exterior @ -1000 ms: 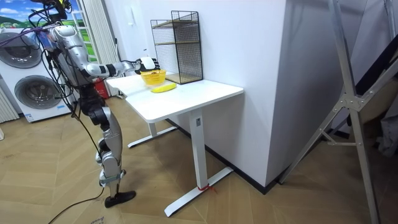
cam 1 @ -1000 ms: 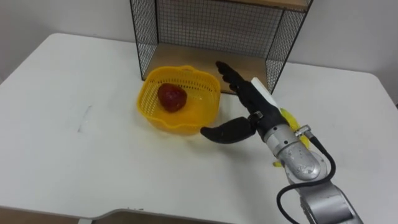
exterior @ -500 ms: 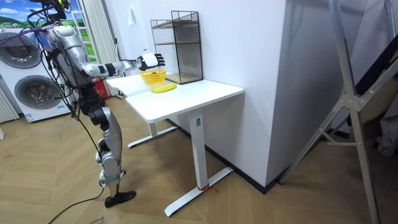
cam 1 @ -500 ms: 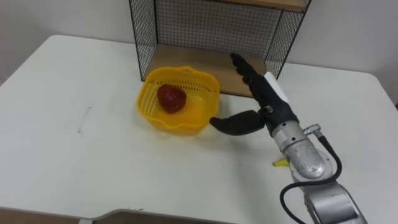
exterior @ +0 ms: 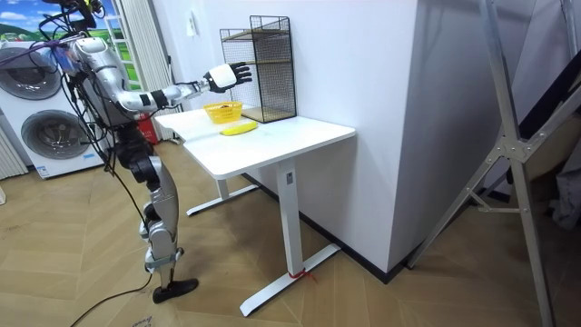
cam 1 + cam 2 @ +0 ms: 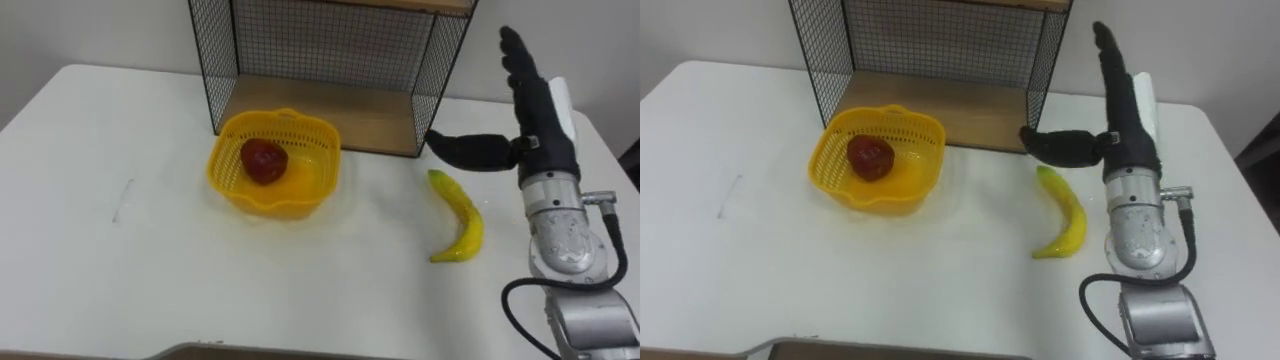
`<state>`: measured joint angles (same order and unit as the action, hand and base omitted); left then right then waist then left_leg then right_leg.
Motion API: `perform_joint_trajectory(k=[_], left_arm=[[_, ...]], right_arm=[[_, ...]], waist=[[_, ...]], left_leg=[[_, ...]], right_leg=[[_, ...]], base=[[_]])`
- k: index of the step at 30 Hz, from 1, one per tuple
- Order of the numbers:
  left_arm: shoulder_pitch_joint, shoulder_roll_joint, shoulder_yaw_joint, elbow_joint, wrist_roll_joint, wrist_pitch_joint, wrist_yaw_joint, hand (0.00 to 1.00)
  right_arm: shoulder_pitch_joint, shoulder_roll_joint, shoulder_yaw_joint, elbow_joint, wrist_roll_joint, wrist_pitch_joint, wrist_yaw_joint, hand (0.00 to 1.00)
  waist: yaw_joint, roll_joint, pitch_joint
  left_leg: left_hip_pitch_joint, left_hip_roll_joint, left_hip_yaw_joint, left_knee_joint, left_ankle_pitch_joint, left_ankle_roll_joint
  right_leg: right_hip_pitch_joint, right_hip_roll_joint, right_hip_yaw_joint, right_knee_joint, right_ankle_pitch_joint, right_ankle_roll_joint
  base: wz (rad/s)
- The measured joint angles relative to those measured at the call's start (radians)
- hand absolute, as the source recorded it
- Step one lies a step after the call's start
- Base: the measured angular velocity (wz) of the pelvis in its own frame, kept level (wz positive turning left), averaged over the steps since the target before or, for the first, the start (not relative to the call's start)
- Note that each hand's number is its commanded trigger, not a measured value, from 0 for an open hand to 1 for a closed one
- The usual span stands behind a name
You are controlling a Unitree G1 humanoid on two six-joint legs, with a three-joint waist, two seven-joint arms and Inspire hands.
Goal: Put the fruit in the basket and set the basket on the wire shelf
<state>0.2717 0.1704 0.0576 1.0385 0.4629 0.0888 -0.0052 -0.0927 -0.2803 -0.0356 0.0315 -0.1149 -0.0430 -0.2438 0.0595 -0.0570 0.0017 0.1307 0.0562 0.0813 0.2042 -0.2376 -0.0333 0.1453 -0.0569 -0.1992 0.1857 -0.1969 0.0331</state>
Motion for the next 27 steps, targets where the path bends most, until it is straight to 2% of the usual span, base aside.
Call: perform_joint_trajectory(k=[3, 6, 11, 18, 20, 25, 27], left_arm=[[0.0, 0.003, 0.0, -0.006, 0.001, 0.014, 0.0, 0.0], [0.0, 0.004, 0.001, -0.012, 0.001, 0.016, -0.005, 0.0], [0.001, 0.004, 0.015, -0.02, 0.002, 0.016, -0.006, 0.0], [0.009, 0.005, 0.019, -0.019, 0.001, 0.035, -0.007, 0.0], [0.012, 0.005, 0.02, -0.021, 0.003, 0.036, -0.007, 0.0], [0.019, 0.004, 0.019, -0.038, 0.005, 0.043, -0.006, 0.0], [0.018, 0.004, 0.019, -0.052, 0.006, 0.043, -0.005, 0.0]], right_arm=[[0.008, 0.0, -0.004, 0.033, -0.01, 0.001, -0.023, 0.0], [0.01, 0.0, -0.007, 0.066, -0.013, 0.015, -0.034, 0.0], [0.009, -0.001, -0.031, 0.128, -0.012, 0.016, -0.045, 0.0], [0.005, -0.003, -0.032, 0.237, -0.009, 0.035, -0.021, 0.0], [0.005, -0.003, -0.031, 0.24, -0.012, 0.049, -0.001, 0.0], [0.005, -0.002, -0.03, 0.262, -0.015, 0.054, 0.037, 0.0], [0.005, -0.001, -0.028, 0.275, -0.016, 0.059, 0.053, 0.0]], waist=[[-0.001, -0.009, -0.0034], [-0.001, -0.014, -0.0051], [0.001, -0.018, -0.0059], [0.0, -0.016, -0.0037], [0.0, -0.016, -0.0033], [0.001, -0.02, -0.0026], [0.004, -0.024, 0.0007]], left_leg=[[0.002, 0.0, 0.002, 0.0, 0.0, 0.0], [0.003, 0.0, 0.003, 0.001, 0.0, 0.0], [0.002, 0.0, 0.002, 0.001, 0.0, 0.0], [-0.004, 0.0, 0.001, 0.0, 0.0, 0.0], [-0.008, 0.0, 0.001, 0.001, 0.0, 0.0], [-0.01, 0.0, 0.0, 0.0, 0.0, 0.0], [-0.008, 0.0, 0.001, -0.001, 0.0, 0.0]], right_leg=[[-0.003, 0.0, 0.002, 0.001, 0.0, 0.0], [-0.004, 0.0, 0.002, 0.001, 0.0, 0.0], [-0.002, 0.0, 0.002, 0.002, 0.0, 0.0], [-0.006, 0.0, 0.001, 0.002, 0.0, 0.0], [-0.01, -0.001, 0.001, 0.002, 0.0, 0.0], [-0.015, -0.001, 0.001, 0.002, 0.0, 0.0], [-0.015, -0.001, 0.001, 0.002, 0.0, 0.0]], base=[[-0.02], [0.0], [0.0], [0.0], [0.0], [0.0], [0.0]])
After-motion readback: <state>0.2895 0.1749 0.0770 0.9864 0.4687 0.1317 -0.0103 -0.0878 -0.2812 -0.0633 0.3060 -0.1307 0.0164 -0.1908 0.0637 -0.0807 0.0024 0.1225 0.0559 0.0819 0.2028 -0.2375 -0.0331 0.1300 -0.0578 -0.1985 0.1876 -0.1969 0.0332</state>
